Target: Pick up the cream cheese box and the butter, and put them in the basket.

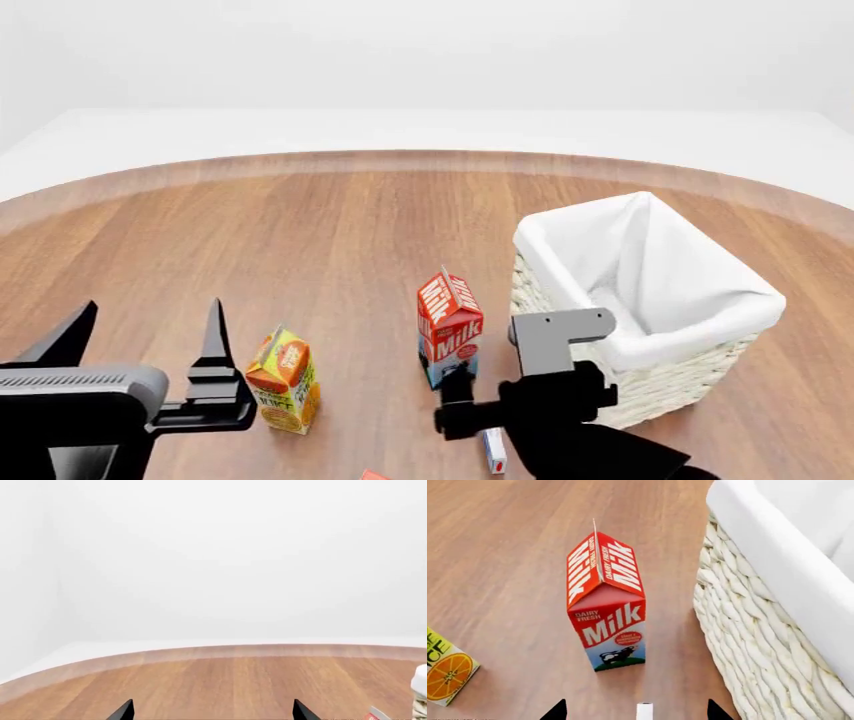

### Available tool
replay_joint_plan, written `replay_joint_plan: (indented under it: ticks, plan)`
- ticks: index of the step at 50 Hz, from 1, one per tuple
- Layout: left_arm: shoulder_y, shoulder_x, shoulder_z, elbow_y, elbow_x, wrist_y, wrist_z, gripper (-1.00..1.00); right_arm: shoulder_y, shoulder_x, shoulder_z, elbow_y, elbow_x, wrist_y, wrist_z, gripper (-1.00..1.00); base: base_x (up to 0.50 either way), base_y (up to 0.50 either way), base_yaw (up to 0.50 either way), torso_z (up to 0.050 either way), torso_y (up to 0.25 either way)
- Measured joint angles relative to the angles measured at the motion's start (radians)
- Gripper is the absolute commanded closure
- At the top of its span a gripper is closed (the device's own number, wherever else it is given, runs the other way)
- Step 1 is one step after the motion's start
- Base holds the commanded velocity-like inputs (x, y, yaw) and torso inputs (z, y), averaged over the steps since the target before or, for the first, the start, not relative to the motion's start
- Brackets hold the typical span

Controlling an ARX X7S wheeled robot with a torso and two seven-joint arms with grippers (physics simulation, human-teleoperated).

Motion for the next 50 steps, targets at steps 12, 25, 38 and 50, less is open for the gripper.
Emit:
replay_joint_plan:
  ticks: [12, 25, 38, 50]
  plan:
    - [-0.003, -0.013, 0.011, -0.003, -0.007, 0.006, -0.013, -1.0, 0.003, -0.039, 0.069, 0.023, 0.028, 0.094, 0.101, -1.0, 0.0, 0.0, 0.0, 0.0, 0.0]
    - [-0.005, -0.021, 0.024, -0.011, -0.007, 0.018, -0.021, -1.0, 0.011, -0.043, 0.082, 0.067, 0.075, 0.141, 0.159, -1.0, 0.0, 0.0, 0.0, 0.0, 0.0]
    - [-0.005, -0.032, 0.033, -0.01, -0.014, 0.024, -0.033, -1.0, 0.014, -0.019, 0.041, 0.104, 0.108, 0.126, 0.176, -1.0, 0.0, 0.0, 0.0, 0.0, 0.0]
    - [-0.009, -0.042, 0.042, -0.012, -0.02, 0.03, -0.042, -1.0, 0.026, 0.005, -0.021, 0.144, 0.116, 0.086, 0.171, -1.0, 0.0, 0.0, 0.0, 0.0, 0.0]
